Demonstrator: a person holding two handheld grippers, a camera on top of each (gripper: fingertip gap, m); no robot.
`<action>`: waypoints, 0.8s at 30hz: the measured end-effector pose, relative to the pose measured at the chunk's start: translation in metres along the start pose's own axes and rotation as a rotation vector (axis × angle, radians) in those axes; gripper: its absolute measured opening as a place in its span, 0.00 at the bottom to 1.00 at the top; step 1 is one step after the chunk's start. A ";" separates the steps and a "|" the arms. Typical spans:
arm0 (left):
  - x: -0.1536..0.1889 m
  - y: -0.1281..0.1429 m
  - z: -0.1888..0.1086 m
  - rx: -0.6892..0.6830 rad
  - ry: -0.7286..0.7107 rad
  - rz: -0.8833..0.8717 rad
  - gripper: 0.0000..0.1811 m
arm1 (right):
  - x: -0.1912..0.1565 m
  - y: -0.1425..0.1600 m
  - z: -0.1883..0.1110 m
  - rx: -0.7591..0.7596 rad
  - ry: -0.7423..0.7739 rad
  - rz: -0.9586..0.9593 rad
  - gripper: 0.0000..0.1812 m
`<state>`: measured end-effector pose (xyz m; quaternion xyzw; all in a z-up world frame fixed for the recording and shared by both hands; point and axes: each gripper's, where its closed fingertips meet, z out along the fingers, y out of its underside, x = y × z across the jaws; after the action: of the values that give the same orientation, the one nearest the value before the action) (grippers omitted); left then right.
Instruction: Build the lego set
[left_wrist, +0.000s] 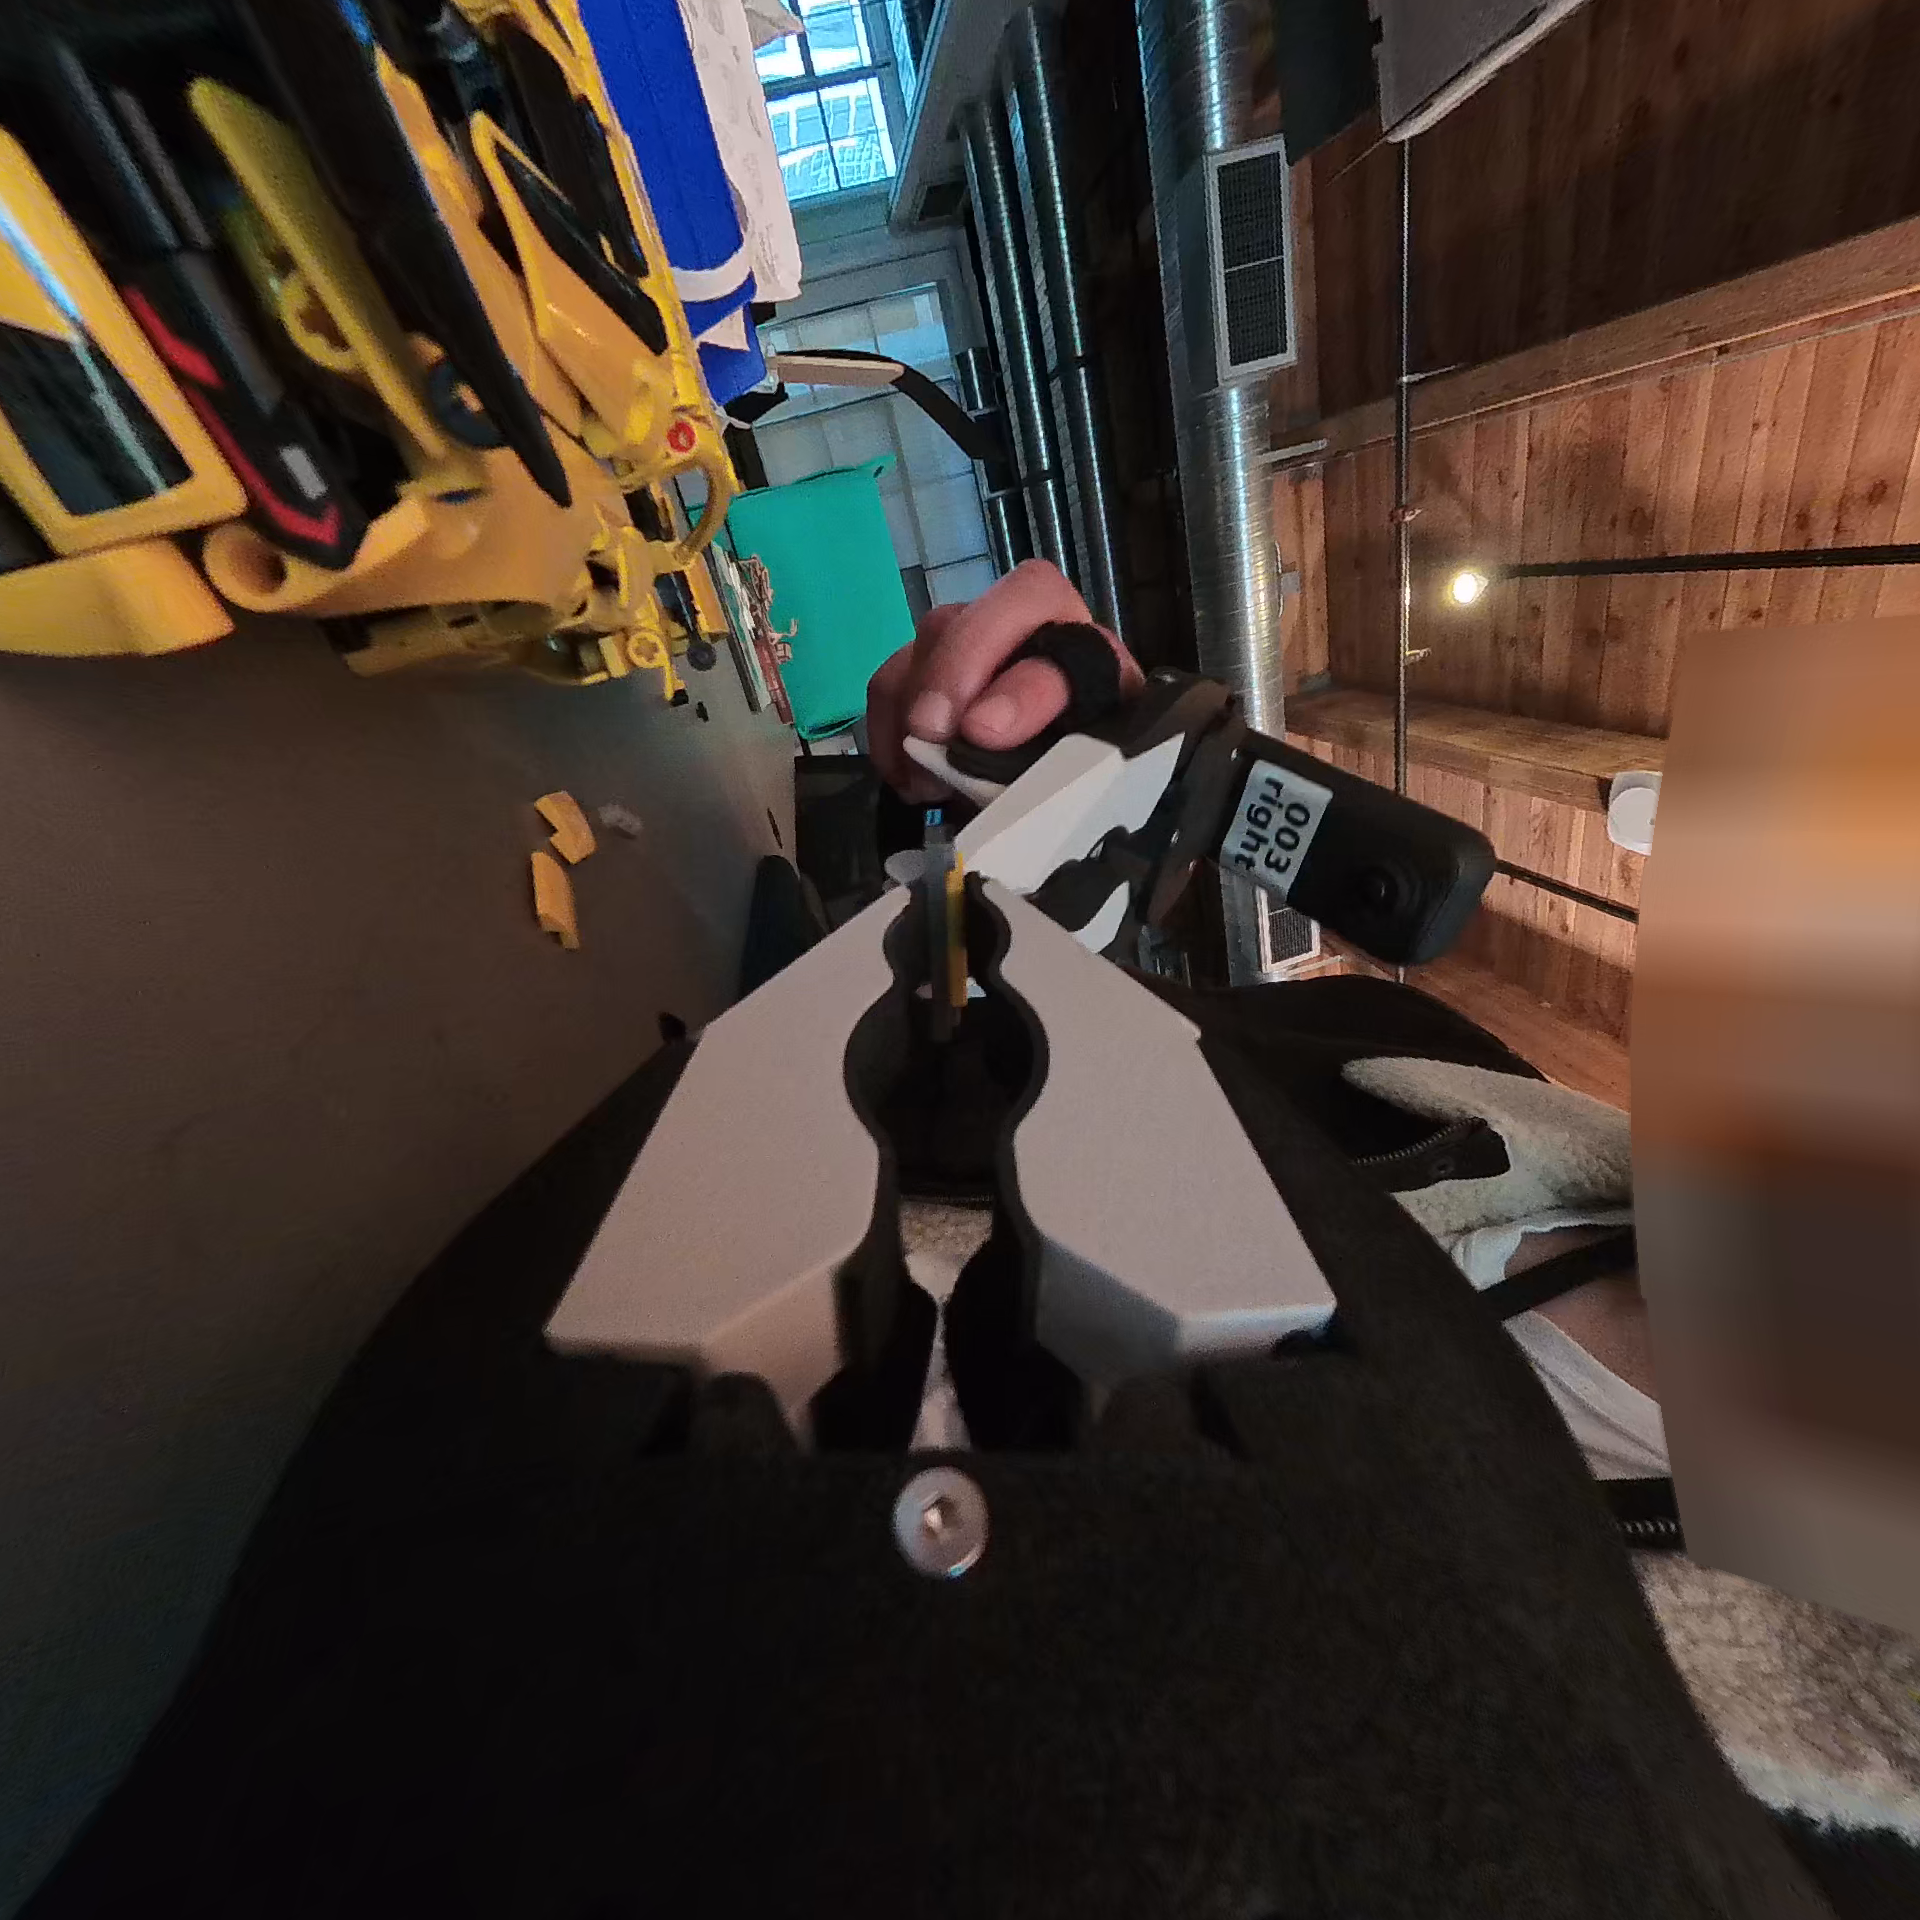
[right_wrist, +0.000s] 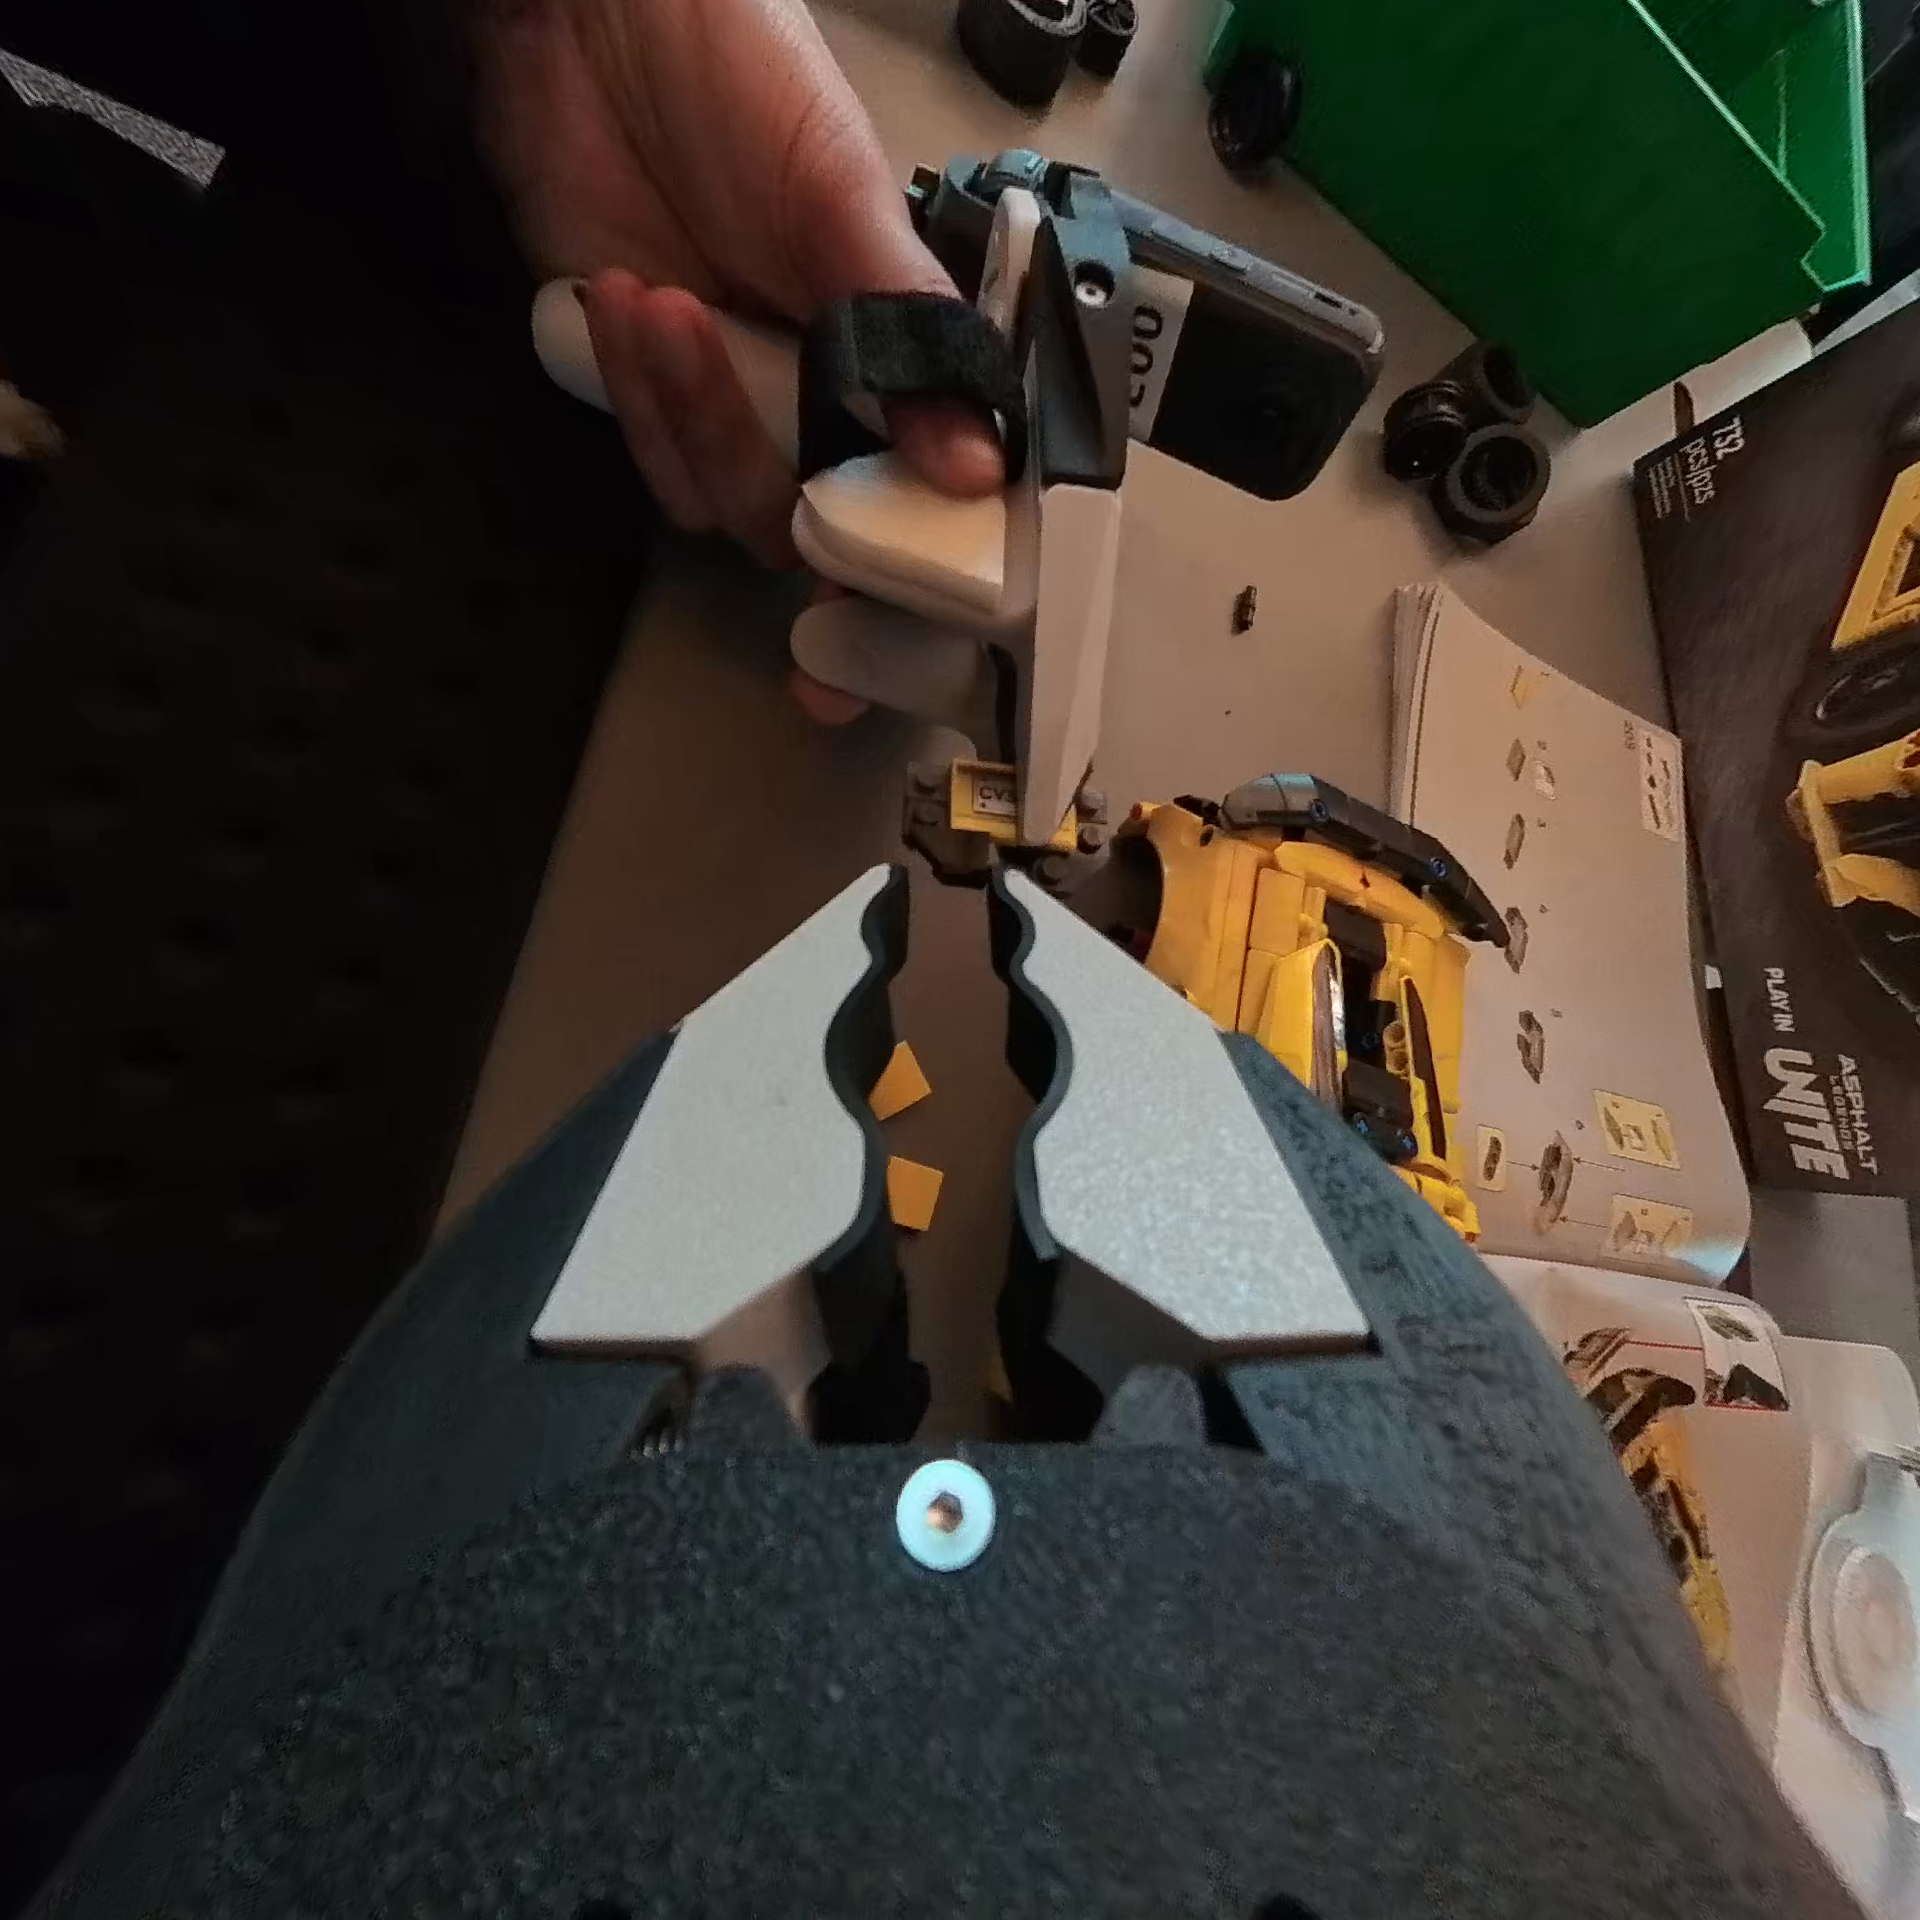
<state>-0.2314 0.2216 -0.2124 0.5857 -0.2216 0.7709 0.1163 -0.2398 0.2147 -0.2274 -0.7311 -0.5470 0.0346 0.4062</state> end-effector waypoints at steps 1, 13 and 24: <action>0.000 0.000 0.000 0.003 -0.001 0.001 0.03 | 0.001 0.000 -0.001 0.004 0.001 0.011 0.09; 0.002 -0.003 -0.002 0.022 -0.016 0.061 0.03 | -0.004 -0.013 -0.008 0.475 -0.499 1.182 0.13; 0.000 -0.002 -0.001 0.018 -0.033 0.073 0.03 | -0.001 -0.009 -0.002 0.485 -0.514 1.296 0.06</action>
<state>-0.2316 0.2240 -0.2117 0.5907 -0.2378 0.7670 0.0791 -0.2458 0.2133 -0.2206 -0.7661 -0.0601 0.5577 0.3137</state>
